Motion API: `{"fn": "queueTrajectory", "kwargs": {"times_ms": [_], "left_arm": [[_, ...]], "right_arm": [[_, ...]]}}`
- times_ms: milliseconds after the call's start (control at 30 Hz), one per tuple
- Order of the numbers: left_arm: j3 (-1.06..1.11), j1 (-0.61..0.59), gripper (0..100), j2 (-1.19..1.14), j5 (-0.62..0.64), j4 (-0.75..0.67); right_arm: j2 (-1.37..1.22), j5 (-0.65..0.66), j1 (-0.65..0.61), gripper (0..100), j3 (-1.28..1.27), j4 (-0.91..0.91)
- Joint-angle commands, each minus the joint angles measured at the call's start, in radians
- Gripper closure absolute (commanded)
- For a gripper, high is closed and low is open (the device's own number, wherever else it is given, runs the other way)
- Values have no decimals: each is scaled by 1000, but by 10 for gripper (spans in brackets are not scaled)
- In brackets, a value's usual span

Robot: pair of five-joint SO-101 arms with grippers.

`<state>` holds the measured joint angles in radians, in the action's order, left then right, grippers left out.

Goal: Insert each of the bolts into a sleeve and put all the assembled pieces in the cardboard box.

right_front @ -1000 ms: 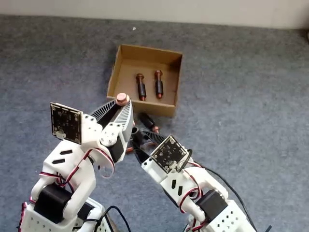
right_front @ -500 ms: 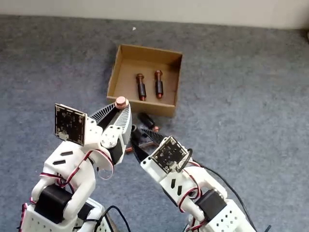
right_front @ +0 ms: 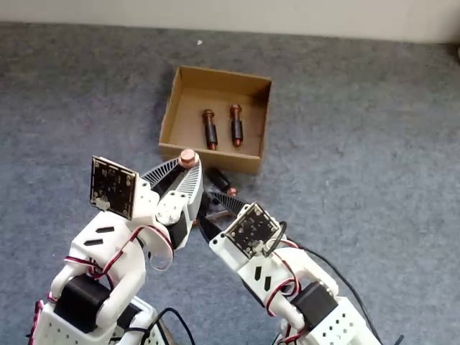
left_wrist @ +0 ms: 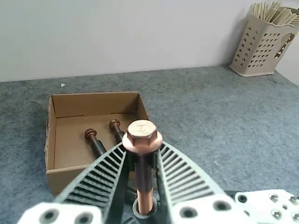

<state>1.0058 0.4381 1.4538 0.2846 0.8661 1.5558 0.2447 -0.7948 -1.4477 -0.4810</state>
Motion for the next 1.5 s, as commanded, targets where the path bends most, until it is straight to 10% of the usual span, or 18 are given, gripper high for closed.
{"fn": "queueTrajectory", "kwargs": {"times_ms": [0, 200, 633, 1200, 1467], "left_arm": [[1, 30, 988, -8, -8, 0], [50, 30, 797, -4, 0, 3], [4, 16, 801, -2, -100, 5], [170, -427, 804, -2, -290, 126], [317, -579, 804, -2, -290, 126]], "right_arm": [[16, 5, 39, 992, 22, 47], [16, 3, 93, 992, 24, 47], [16, 3, 99, 992, 21, 45], [-1, 9, 271, 992, 48, -64], [-400, 9, 272, 992, 351, -65]]}}
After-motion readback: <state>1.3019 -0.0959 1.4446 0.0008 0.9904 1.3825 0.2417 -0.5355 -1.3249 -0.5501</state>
